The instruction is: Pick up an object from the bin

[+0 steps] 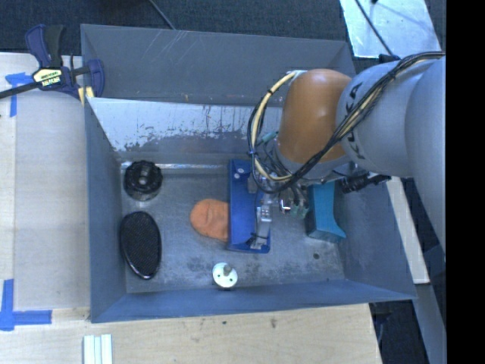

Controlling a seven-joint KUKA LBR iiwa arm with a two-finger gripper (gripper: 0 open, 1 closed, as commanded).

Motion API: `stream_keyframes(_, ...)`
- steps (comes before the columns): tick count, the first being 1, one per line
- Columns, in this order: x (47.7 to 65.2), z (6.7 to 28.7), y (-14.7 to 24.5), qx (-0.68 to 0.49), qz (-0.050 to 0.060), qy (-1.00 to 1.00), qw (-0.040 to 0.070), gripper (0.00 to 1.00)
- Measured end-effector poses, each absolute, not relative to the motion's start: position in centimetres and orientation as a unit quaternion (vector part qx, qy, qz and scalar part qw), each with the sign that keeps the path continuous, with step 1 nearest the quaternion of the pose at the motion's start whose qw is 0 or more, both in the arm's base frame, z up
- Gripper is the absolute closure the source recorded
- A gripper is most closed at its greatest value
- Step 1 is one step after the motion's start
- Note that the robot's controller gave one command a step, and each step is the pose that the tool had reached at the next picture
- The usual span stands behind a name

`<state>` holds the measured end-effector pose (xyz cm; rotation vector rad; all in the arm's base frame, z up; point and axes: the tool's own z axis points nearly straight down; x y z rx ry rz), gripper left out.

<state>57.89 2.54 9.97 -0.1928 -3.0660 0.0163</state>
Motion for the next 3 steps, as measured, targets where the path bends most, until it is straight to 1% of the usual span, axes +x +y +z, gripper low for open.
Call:
stream_keyframes(1,57.5,7.0,3.0,-0.001,0.004,-0.999,0.032,0.00)
stream_keyframes(2,56.5,7.1,4.2,-0.132,0.006,-0.991,0.028,1.00)
stream_keyframes(3,56.5,7.1,4.2,-0.132,0.006,-0.991,0.028,1.00)
